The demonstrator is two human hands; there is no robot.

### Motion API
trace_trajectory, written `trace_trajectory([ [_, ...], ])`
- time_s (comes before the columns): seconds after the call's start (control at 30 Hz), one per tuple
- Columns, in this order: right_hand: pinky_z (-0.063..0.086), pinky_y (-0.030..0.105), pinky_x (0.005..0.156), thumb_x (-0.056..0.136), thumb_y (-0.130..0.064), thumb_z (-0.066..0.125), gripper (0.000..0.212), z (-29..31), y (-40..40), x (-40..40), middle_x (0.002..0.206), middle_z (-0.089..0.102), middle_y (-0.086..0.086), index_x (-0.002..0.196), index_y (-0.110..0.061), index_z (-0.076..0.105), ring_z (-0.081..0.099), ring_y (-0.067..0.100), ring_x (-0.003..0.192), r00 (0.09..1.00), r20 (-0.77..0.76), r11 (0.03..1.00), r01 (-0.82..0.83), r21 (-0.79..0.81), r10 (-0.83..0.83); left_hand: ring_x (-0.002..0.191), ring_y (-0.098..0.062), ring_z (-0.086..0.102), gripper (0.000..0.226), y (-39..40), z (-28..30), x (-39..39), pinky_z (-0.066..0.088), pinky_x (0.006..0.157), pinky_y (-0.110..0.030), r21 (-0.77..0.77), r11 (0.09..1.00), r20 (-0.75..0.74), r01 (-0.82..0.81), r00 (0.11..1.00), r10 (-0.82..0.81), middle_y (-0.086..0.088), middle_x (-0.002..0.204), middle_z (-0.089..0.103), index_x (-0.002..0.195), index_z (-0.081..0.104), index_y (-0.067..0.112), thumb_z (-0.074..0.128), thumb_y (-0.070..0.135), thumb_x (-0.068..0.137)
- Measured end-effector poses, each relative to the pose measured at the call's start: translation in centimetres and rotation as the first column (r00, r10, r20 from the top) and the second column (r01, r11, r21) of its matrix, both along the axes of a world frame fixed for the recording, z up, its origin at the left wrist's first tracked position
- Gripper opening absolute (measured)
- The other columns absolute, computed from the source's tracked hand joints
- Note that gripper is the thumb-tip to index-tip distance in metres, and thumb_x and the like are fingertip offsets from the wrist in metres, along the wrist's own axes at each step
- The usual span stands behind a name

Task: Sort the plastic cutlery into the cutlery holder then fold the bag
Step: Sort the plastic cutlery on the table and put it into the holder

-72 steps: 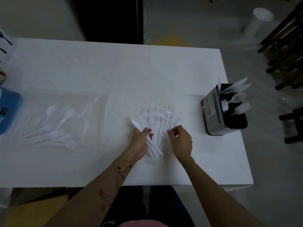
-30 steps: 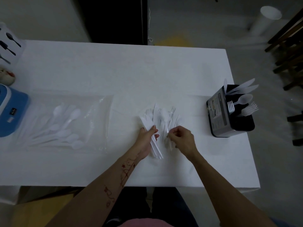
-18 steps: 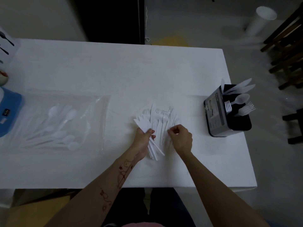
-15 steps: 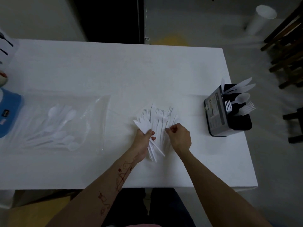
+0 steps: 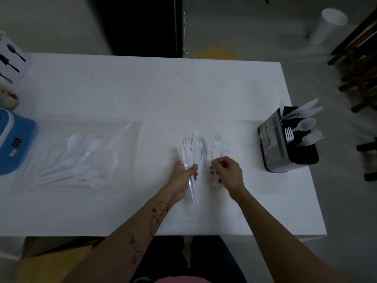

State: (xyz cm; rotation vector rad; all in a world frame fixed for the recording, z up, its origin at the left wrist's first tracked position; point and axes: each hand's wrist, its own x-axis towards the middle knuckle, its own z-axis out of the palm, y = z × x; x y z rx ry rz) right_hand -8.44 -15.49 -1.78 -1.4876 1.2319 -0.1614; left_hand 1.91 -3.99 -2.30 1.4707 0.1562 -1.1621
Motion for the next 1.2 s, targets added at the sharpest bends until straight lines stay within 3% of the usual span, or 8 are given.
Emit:
trace_trajectory([
  [0.17,0.048,0.024,0.053,0.089,-0.012,0.069,0.008,1.5,1.3,-0.9,0.081,0.075,0.008,0.092,-0.008,0.074,0.071,0.019,0.071,0.978,0.172,0.968,-0.152,0.197,0.119,0.092,-0.026,0.064,0.048,-0.4,0.3,0.2,0.052,0.077,-0.037,-0.071,0.991,-0.122,-0.111,0.987,0.102,-0.013,0.11,0.063,0.123,0.053,0.007,0.06,0.041,0.09],
  [0.3,0.051,0.024,0.052,0.084,-0.019,0.075,0.015,1.3,1.9,-0.9,0.077,0.075,0.008,0.086,-0.004,0.074,0.072,0.02,0.068,0.97,0.143,0.948,-0.224,0.224,0.195,0.086,-0.021,0.062,0.031,-0.8,0.3,0.0,0.054,0.065,-0.033,-0.054,0.989,-0.109,-0.14,0.985,0.134,-0.008,0.103,0.06,0.119,0.05,0.005,0.055,0.025,0.096],
  [0.4,0.054,0.028,0.057,0.084,-0.036,0.073,0.027,0.1,1.6,-0.7,0.073,0.071,0.003,0.082,-0.01,0.068,0.068,0.016,0.063,0.997,-0.066,0.999,-0.044,-0.002,0.044,0.081,-0.017,0.058,0.021,-1.1,-0.1,-0.1,0.05,0.072,-0.027,-0.005,0.989,-0.04,-0.148,0.988,0.147,-0.006,0.098,0.058,0.117,0.047,0.003,0.049,0.014,0.099],
  [0.5,0.044,0.028,0.063,0.089,-0.037,0.067,0.024,-1.0,0.7,-1.2,0.083,0.064,0.0,0.089,-0.014,0.058,0.06,0.018,0.073,0.931,-0.331,0.962,0.063,-0.264,-0.152,0.077,-0.016,0.056,0.021,-1.1,-0.5,-0.1,0.049,0.071,-0.026,0.035,0.989,-0.02,-0.146,0.989,0.146,-0.006,0.095,0.057,0.116,0.046,0.002,0.049,0.014,0.099],
  [0.6,0.044,0.03,0.066,0.09,-0.038,0.065,0.024,-2.0,0.2,-1.7,0.088,0.063,0.0,0.094,-0.016,0.058,0.06,0.02,0.079,0.907,-0.405,0.974,0.022,-0.224,-0.114,0.075,-0.015,0.055,0.023,-1.0,-0.7,-0.2,0.05,0.07,-0.026,0.032,0.992,-0.006,-0.123,0.992,0.123,-0.005,0.091,0.056,0.118,0.046,0.001,0.048,0.013,0.099],
  [0.8,0.044,0.027,0.065,0.09,-0.035,0.065,0.022,-2.4,-1.2,-1.7,0.089,0.068,0.0,0.097,-0.014,0.068,0.059,0.017,0.075,0.907,-0.409,0.983,0.022,-0.184,-0.097,0.077,-0.015,0.055,0.028,-1.0,-1.2,-0.5,0.049,0.072,-0.027,0.022,0.995,-0.007,-0.099,0.995,0.099,-0.003,0.092,0.056,0.123,0.045,0.0,0.049,0.014,0.098],
  [1.03,0.043,0.03,0.066,0.093,-0.028,0.059,0.015,-1.8,-2.0,-1.8,0.095,0.066,0.004,0.099,-0.013,0.061,0.056,0.019,0.077,0.883,-0.45,0.944,-0.028,-0.33,-0.131,0.077,-0.015,0.055,0.03,-1.1,-1.5,-0.3,0.05,0.074,-0.027,0.015,0.996,-0.013,-0.085,0.996,0.085,-0.003,0.093,0.057,0.124,0.045,0.0,0.049,0.014,0.098],
  [1.2,0.04,0.026,0.062,0.084,-0.046,0.068,0.028,-1.6,-0.4,-1.2,0.08,0.061,-0.004,0.085,-0.02,0.057,0.058,0.014,0.069,0.879,-0.475,0.919,-0.219,-0.327,0.04,0.078,-0.015,0.057,0.032,-1.1,-1.7,-0.3,0.049,0.072,-0.026,0.007,0.996,-0.03,-0.093,0.995,0.093,-0.003,0.094,0.058,0.125,0.045,0.0,0.051,0.015,0.097],
])
